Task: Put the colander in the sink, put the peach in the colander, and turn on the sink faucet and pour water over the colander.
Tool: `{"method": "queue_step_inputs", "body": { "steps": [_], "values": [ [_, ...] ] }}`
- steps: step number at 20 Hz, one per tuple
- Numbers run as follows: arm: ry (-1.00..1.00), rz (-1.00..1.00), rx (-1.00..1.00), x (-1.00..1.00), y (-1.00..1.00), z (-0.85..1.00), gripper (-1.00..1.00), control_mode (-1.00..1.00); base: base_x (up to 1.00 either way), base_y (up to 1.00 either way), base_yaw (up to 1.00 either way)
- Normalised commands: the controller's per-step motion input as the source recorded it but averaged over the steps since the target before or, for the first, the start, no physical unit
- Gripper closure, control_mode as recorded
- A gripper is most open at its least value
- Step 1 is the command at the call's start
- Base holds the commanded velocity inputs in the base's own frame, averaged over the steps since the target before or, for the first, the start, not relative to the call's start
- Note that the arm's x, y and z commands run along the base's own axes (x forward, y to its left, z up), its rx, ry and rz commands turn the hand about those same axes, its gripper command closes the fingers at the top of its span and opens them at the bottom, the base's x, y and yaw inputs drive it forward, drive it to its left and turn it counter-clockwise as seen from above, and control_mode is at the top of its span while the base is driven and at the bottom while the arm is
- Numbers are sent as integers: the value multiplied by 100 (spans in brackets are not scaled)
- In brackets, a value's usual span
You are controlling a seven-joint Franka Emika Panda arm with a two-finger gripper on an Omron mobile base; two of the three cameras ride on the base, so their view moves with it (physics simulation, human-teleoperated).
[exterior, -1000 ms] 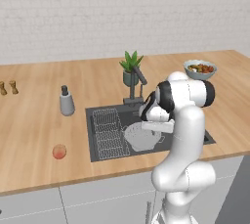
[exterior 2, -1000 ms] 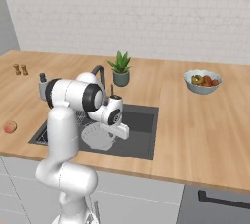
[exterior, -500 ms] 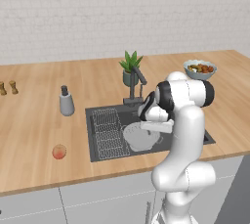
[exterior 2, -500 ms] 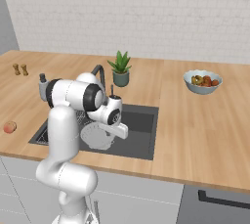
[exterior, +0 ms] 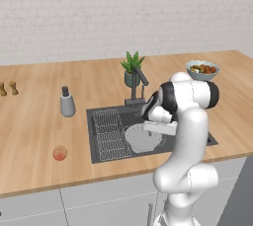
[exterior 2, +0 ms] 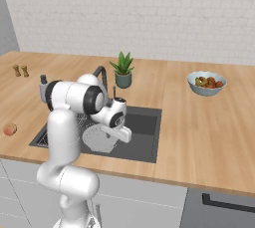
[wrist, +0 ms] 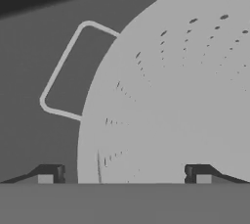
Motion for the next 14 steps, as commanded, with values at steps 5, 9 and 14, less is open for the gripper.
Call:
{"method": "queue_step_inputs", "body": {
  "steps": [5,9,14],
  "values": [
    [0,0,10,-22,-28,27,-100,-100,0,0,0],
    [0,0,7,-17,-20,39,-100,-100,0,0,0],
    [-5,-1,0,-25,-7,45,-100,-100,0,0,0]
  ]
}}
